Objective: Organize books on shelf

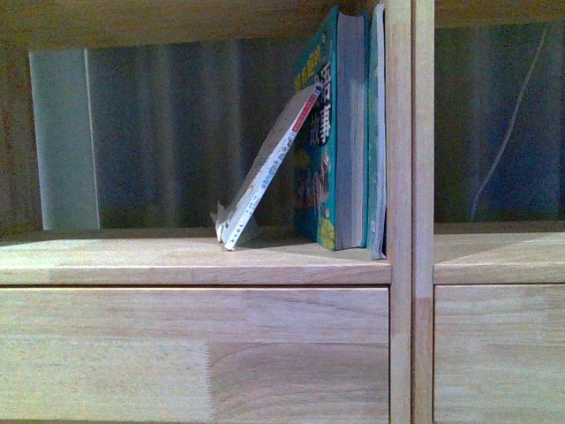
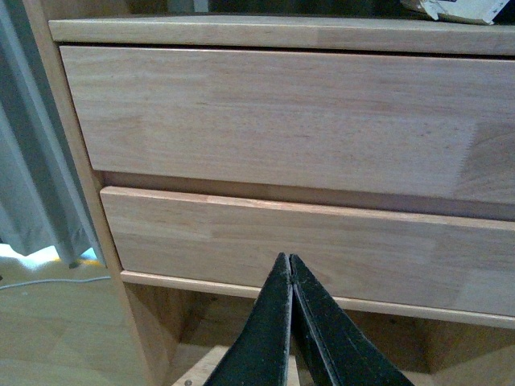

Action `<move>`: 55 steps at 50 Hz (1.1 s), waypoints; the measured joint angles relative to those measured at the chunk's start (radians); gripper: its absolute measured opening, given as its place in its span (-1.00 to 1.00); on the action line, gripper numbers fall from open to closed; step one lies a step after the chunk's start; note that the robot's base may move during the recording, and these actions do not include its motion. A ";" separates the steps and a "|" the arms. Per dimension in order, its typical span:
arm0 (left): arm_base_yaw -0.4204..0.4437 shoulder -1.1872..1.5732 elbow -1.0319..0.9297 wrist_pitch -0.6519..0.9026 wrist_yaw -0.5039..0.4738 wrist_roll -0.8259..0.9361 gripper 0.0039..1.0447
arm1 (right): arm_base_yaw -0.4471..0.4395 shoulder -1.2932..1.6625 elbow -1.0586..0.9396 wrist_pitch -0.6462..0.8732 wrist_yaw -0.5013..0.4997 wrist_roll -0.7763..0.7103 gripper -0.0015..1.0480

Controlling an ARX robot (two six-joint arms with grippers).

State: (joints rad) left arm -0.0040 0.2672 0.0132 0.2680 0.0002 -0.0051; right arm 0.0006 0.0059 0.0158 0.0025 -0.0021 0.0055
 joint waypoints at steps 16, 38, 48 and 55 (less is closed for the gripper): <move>0.000 -0.088 0.000 -0.088 0.000 0.000 -0.95 | 0.000 -0.001 0.000 -0.001 0.002 0.000 -0.94; 0.000 -0.261 0.000 -0.266 0.000 0.000 -0.95 | 0.000 -0.001 0.000 -0.001 0.002 0.000 -0.94; 0.000 -0.261 0.000 -0.267 0.000 0.000 -0.36 | 0.000 -0.001 0.000 -0.001 0.002 -0.002 -0.34; 0.000 -0.261 0.000 -0.267 0.000 0.000 0.22 | 0.000 -0.001 0.000 -0.001 0.002 -0.002 0.22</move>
State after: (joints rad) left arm -0.0040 0.0063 0.0135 0.0013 -0.0002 -0.0048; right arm 0.0010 0.0051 0.0158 0.0013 -0.0002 0.0036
